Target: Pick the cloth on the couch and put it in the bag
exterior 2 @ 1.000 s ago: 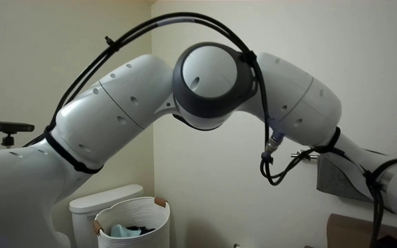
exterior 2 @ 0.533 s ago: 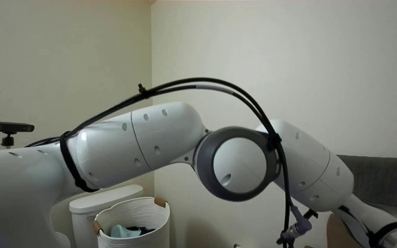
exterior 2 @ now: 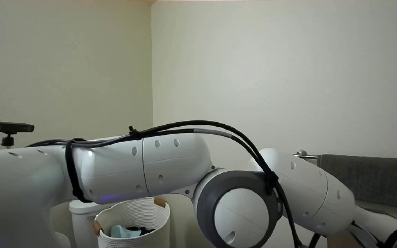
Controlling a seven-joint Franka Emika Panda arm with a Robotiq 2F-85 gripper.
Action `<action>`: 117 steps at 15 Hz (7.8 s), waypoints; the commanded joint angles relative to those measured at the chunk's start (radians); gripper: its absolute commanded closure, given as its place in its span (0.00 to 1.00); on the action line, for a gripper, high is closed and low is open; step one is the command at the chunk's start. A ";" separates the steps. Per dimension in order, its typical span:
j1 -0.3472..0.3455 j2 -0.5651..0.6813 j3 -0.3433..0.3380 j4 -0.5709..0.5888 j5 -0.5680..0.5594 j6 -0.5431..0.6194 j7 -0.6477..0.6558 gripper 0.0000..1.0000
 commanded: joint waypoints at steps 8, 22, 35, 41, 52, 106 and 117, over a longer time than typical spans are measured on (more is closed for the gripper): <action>-0.081 -0.001 -0.015 0.042 -0.114 -0.159 0.240 0.00; -0.102 0.010 0.052 0.012 -0.105 -0.236 0.097 0.00; -0.093 0.022 0.104 -0.225 -0.061 0.436 0.080 0.00; -0.073 0.023 0.066 -0.238 -0.079 0.437 0.106 0.53; -0.047 0.023 0.027 -0.247 -0.087 0.392 0.122 0.57; 0.173 -0.493 -0.041 -0.565 0.001 0.207 0.359 0.90; 0.342 -0.723 -0.062 -0.549 -0.046 0.354 0.452 0.91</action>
